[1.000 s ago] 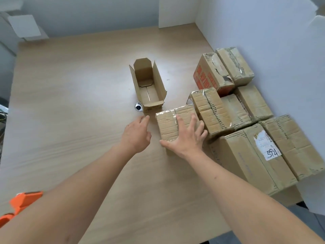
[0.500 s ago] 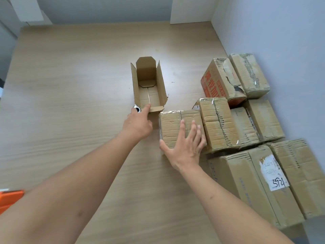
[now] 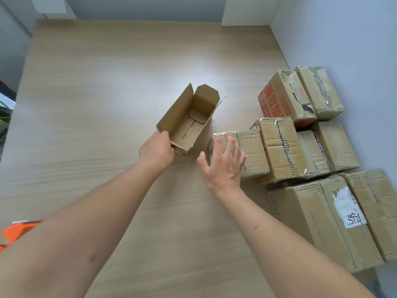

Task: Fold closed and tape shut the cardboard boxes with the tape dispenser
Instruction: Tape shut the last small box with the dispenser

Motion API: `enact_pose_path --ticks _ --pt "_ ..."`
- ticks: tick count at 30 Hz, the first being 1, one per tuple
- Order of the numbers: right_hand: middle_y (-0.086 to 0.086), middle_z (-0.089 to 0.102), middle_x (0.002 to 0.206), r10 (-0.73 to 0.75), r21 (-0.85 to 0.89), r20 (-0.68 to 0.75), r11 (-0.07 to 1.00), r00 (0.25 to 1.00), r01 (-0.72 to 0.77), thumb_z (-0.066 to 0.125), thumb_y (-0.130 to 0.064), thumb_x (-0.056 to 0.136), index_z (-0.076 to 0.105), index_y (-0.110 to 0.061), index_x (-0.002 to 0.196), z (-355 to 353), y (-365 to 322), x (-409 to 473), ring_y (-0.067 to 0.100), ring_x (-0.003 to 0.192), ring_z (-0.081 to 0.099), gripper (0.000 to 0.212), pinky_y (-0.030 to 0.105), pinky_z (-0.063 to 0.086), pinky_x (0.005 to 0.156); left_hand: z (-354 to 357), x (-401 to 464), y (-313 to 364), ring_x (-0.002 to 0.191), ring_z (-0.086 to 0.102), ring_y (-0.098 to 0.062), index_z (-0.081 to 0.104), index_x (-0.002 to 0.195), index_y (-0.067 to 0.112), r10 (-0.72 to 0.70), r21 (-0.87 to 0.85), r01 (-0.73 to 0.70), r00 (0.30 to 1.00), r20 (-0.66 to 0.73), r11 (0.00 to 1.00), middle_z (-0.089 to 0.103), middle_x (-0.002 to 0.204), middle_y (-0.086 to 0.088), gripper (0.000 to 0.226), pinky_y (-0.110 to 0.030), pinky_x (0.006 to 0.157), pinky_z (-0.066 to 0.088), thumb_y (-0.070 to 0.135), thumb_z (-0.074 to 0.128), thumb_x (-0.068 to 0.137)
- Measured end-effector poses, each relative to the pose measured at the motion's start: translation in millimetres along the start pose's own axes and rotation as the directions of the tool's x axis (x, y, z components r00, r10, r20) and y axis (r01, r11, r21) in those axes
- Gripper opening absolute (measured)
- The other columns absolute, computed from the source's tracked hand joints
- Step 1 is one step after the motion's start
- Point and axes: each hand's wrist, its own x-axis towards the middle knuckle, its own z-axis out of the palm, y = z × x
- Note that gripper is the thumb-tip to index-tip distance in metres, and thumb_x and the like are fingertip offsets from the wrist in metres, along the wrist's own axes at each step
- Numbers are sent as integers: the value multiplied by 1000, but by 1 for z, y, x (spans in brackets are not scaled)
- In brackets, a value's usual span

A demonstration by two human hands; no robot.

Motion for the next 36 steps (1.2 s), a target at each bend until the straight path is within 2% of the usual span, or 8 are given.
enact_pose_path --ticks 11,16,20,25,27,30,33,36 --pt "9 30 158 -198 193 359 972 912 135 39 -41 105 41 -27 153 13 -99 -58 31 134 46 50 45 38 110 -7 -99 -121 101 61 -30 67 111 13 -158 -184 163 987 44 969 65 114 -7 36 -37 84 54 3 45 84" --pt "6 40 143 -194 141 479 980 856 143 34 -52 105 53 -26 139 25 -121 -97 32 122 53 47 42 46 96 6 -146 -165 114 60 -28 63 132 20 -218 -208 230 973 82 951 64 127 -4 51 -29 83 45 4 44 88" --pt "7 50 133 -209 133 529 978 823 163 36 -48 106 54 -16 135 33 -132 -135 31 119 55 47 42 47 93 20 -193 -190 127 54 -32 54 143 15 -234 -234 244 970 71 941 59 139 -11 47 -35 101 46 9 43 97" --pt "9 55 132 -200 180 526 976 827 121 41 -37 104 56 -12 136 39 -151 -181 29 125 53 42 42 47 100 32 -243 -224 145 37 -32 29 159 13 -183 -322 185 982 37 929 41 157 -16 53 -39 118 31 20 39 107" --pt "9 55 133 -173 172 515 980 839 97 42 -35 104 56 -11 136 40 -158 -192 29 125 53 42 41 47 100 32 -252 -233 145 37 -30 31 158 10 -157 -365 152 987 17 919 44 155 -14 53 -38 119 30 27 40 108" --pt "9 55 130 -131 102 508 991 851 92 41 -35 104 59 -12 130 42 -178 -203 30 121 56 39 39 46 97 28 -256 -251 132 51 -32 50 144 6 -86 -418 94 996 38 904 61 129 -11 52 -37 107 38 42 38 108" --pt "10 58 122 -61 47 487 998 871 44 44 -34 101 61 -11 112 45 -202 -207 32 112 58 31 38 48 88 18 -248 -272 134 50 -30 48 147 8 0 -266 28 995 104 964 58 142 -12 61 -36 110 38 52 40 106" --pt "11 62 116 94 82 481 985 872 -151 51 -30 97 63 -11 110 48 -226 -208 34 109 60 26 37 49 83 -2 -230 -294 135 49 -31 46 148 9 63 -190 -36 988 138 981 55 144 -11 58 -42 111 39 47 48 104"
